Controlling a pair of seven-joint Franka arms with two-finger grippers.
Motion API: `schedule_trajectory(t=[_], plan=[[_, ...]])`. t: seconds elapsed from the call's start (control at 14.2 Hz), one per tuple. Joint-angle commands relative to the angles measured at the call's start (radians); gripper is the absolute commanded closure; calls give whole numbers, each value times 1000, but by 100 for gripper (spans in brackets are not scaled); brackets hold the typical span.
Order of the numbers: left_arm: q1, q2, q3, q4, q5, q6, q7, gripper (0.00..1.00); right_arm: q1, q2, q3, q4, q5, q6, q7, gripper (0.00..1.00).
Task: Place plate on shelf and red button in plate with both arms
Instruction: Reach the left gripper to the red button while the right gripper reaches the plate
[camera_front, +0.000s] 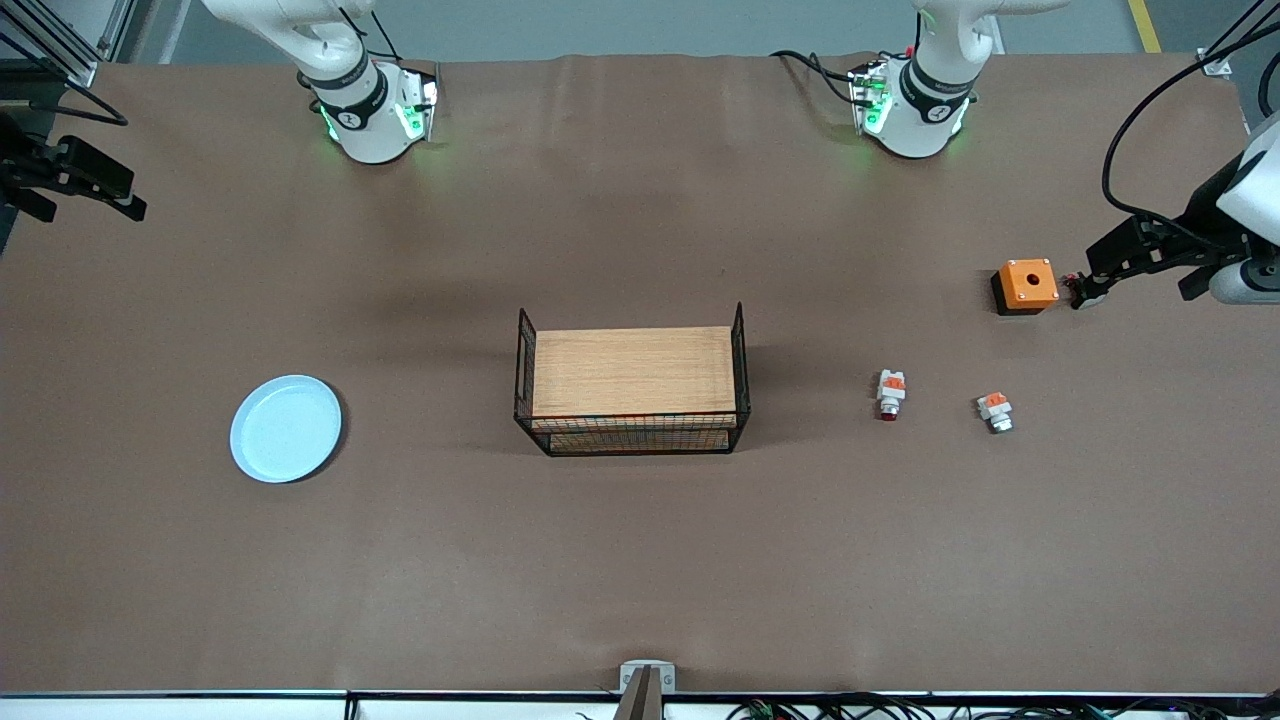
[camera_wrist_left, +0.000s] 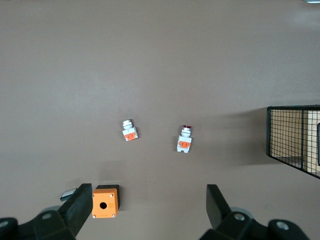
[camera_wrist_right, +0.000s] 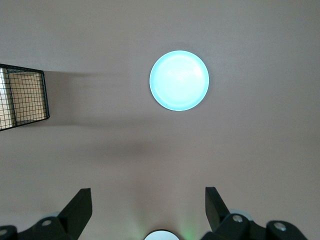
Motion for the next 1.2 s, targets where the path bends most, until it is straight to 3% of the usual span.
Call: schedule_trajectory(t=[0.0,0.35,0.85,0.99,1.13], plan=[[9,7,-11,18,0,-4,-11,0,9,-30,-6,-25,8,7,16,0],[11,10,-12,12,-4,-4,-13,0,9,-30,-8,-25,8,7,16,0],[6,115,-12,-36,-82,-19,-22,0,9,-17,-6,1,7,4,5,0],[3,152,-12,-72,-79,13,-28,0,-1,-1,-11,18,7,1,2,0],[-8,148,-15,-169,-75,117,-31,0,-1,7,-12,20,2,1,-1,0]])
